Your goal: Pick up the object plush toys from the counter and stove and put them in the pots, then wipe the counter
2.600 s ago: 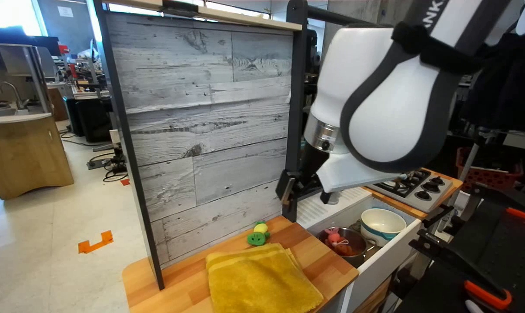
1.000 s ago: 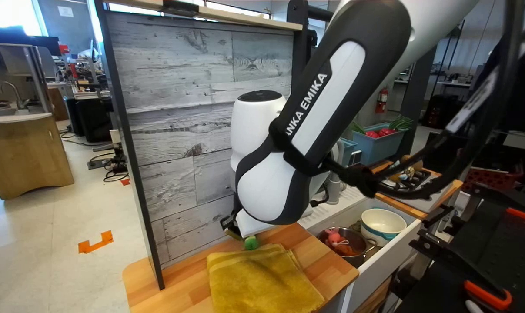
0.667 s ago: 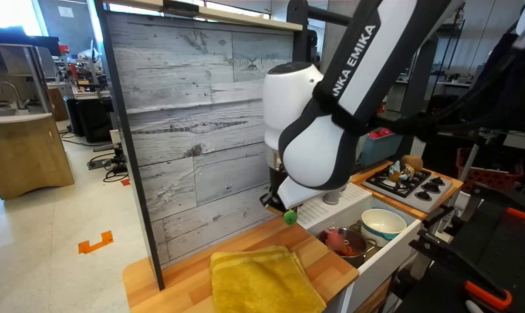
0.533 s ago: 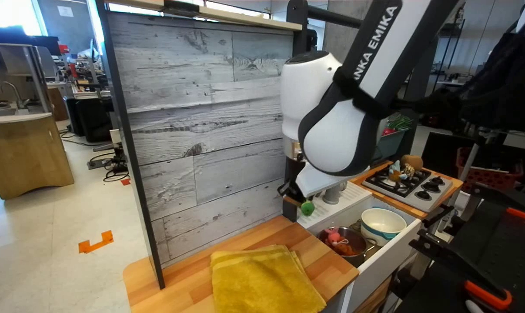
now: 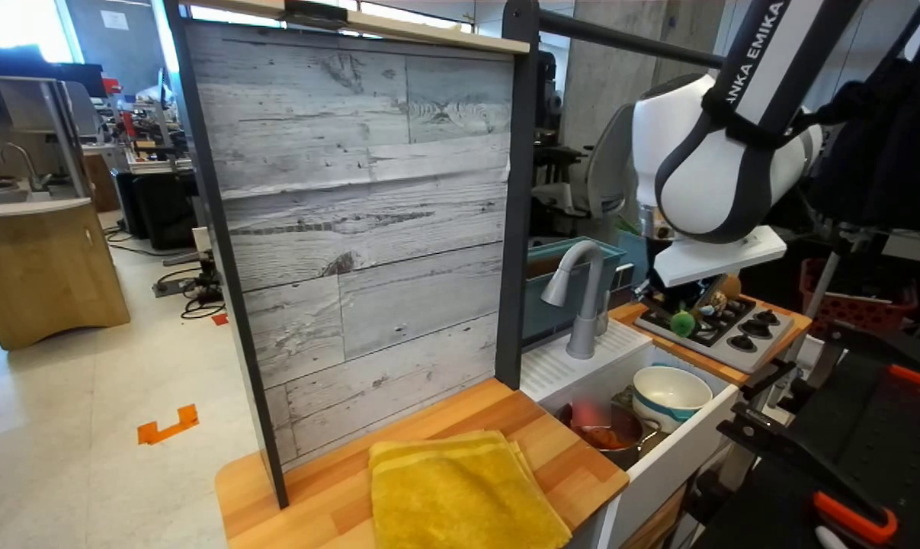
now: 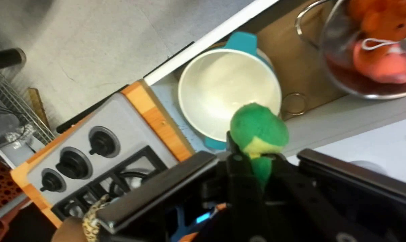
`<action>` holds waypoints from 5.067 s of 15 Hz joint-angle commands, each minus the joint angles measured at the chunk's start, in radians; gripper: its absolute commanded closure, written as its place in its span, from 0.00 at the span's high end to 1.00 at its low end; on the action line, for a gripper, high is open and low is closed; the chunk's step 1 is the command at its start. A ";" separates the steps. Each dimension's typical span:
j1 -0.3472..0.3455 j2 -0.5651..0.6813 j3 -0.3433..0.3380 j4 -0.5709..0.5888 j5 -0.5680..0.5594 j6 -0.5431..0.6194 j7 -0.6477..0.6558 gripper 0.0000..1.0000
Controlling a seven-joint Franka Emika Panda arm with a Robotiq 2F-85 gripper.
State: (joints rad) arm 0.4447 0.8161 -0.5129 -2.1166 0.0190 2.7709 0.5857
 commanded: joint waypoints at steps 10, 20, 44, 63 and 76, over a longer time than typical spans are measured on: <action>-0.152 -0.078 0.095 -0.032 -0.055 0.005 -0.069 0.63; -0.313 -0.073 0.154 0.177 -0.261 -0.294 -0.370 1.00; -0.599 0.344 0.152 0.764 -0.096 -0.255 -0.174 0.59; -0.644 0.032 0.345 0.396 -0.064 -0.163 -0.561 0.02; -0.780 -0.116 0.590 0.030 0.076 0.017 -0.842 0.61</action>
State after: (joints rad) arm -0.2946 0.7520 0.0462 -2.0206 0.0683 2.7380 -0.2083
